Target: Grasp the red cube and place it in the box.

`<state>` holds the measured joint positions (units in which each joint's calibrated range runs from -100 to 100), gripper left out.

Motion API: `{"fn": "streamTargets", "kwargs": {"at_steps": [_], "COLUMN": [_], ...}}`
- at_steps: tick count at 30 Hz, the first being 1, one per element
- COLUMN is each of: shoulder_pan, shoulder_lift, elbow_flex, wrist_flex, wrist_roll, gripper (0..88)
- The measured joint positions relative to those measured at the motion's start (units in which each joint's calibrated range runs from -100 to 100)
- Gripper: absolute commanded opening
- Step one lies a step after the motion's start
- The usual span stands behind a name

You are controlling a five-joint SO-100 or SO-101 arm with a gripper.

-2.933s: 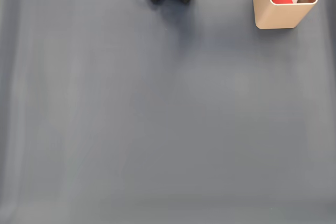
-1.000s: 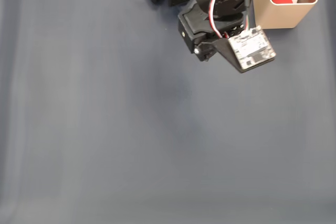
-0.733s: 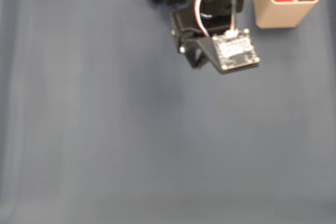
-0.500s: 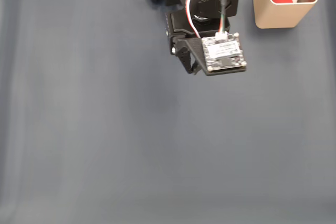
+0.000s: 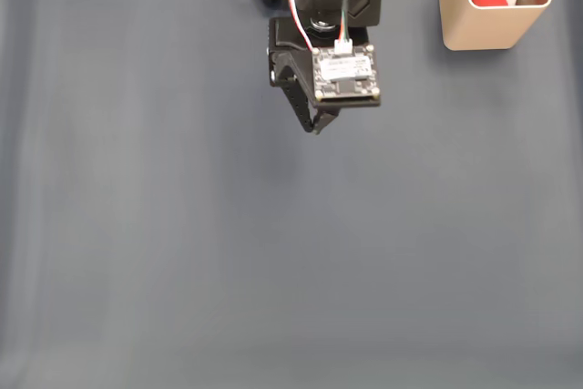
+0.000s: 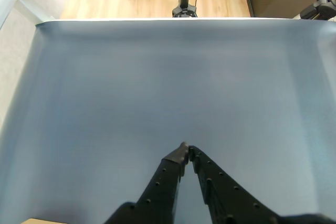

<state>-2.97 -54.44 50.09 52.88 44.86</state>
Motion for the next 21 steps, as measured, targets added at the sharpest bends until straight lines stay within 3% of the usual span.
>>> {"fn": "streamTargets", "kwargs": {"at_steps": [21], "shoulder_pan": [1.5], "shoulder_lift": [-19.71], "elbow_flex": [24.32], "wrist_flex": [-5.85], "wrist_roll": [-0.39], "gripper": [0.2]}}
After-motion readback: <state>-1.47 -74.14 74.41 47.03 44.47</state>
